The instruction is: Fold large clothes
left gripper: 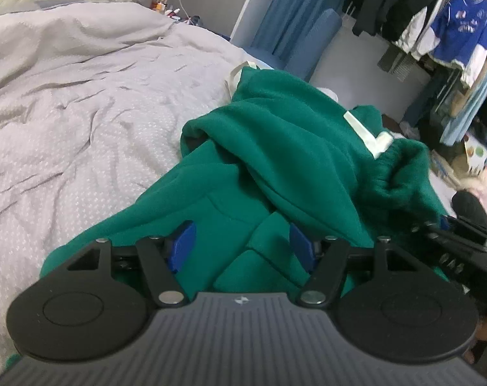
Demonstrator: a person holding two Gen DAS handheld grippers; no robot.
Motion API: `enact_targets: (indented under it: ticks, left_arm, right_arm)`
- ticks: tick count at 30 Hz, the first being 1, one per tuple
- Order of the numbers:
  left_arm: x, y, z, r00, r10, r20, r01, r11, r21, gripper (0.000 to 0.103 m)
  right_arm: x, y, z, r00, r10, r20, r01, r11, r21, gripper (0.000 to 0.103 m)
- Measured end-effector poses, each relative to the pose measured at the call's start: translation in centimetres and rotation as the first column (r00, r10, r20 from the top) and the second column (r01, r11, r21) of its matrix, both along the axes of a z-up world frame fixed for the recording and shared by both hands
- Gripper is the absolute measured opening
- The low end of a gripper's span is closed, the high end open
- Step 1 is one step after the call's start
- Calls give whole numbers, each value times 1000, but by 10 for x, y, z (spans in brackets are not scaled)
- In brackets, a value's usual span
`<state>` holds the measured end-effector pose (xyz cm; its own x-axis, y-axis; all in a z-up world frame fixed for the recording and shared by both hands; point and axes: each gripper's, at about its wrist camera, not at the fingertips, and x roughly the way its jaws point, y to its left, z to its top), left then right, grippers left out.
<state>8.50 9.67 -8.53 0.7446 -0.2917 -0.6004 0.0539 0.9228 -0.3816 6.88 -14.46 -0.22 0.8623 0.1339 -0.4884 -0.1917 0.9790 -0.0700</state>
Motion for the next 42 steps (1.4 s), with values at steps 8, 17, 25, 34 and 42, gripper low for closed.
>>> enact_targets:
  ticks: [8,17,25,34,42]
  left_arm:
    - [-8,0,6,999,34,22,-33,999,-11,70]
    - [-35,39,33,982,164,95,-157,985,-79,70]
    - [-48,87,39,974,228,-21,-229,969,-90,71]
    - [-32,74,0,967,174,-188,-183,983,-28,76]
    - [-39,66,-11,962,147,-231,-166,984,-67,79]
  right_arm:
    - [-37,-59,30,977,-214,16,205,954,218,22]
    - [-75,-116,16,918,-307,-251,383,851,359,24]
    - [-104,-146,23,882,-247,-400,393,855,338,68]
    - [-118,-201,-11,741,-366,-563,637,646,420,75]
    - [-105,-196,-37,723,-322,-612,643,638,424,77]
